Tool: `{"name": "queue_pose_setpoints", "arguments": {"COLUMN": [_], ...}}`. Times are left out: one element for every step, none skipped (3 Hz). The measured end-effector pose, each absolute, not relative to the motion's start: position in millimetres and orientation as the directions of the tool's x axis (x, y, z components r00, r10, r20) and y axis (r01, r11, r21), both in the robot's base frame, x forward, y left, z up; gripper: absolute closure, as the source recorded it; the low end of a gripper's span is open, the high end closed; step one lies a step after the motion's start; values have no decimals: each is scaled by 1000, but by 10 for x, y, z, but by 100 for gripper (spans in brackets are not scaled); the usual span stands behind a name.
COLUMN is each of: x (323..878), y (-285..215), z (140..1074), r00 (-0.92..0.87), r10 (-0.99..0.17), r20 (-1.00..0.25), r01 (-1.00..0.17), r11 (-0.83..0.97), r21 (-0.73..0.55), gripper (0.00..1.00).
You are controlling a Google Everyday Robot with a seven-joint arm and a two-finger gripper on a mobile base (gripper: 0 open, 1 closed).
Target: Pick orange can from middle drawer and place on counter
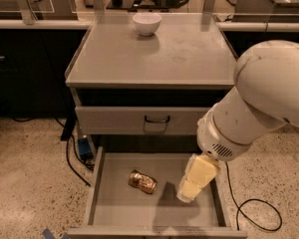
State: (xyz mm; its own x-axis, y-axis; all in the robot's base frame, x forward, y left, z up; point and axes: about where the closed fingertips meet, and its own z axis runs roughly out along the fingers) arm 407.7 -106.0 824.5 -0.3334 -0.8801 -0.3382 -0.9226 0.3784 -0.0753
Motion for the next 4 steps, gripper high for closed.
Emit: {"name": "queue_pose_setpoints", "arguments": {"x": [4079, 4121, 4212, 4242], "y": [-960, -661, -224, -204], "z": [8062, 7446, 6953, 6973], "r00": [-351, -388, -430, -453], "r10": [-866, -850, -820, -802], "r20": [-357, -357, -378, -390], "r01": [-912, -899, -884, -869], "r11": [403, 434, 468, 494], "r21": [-81, -55, -10, -6], "gripper": [0, 0, 0, 0]}}
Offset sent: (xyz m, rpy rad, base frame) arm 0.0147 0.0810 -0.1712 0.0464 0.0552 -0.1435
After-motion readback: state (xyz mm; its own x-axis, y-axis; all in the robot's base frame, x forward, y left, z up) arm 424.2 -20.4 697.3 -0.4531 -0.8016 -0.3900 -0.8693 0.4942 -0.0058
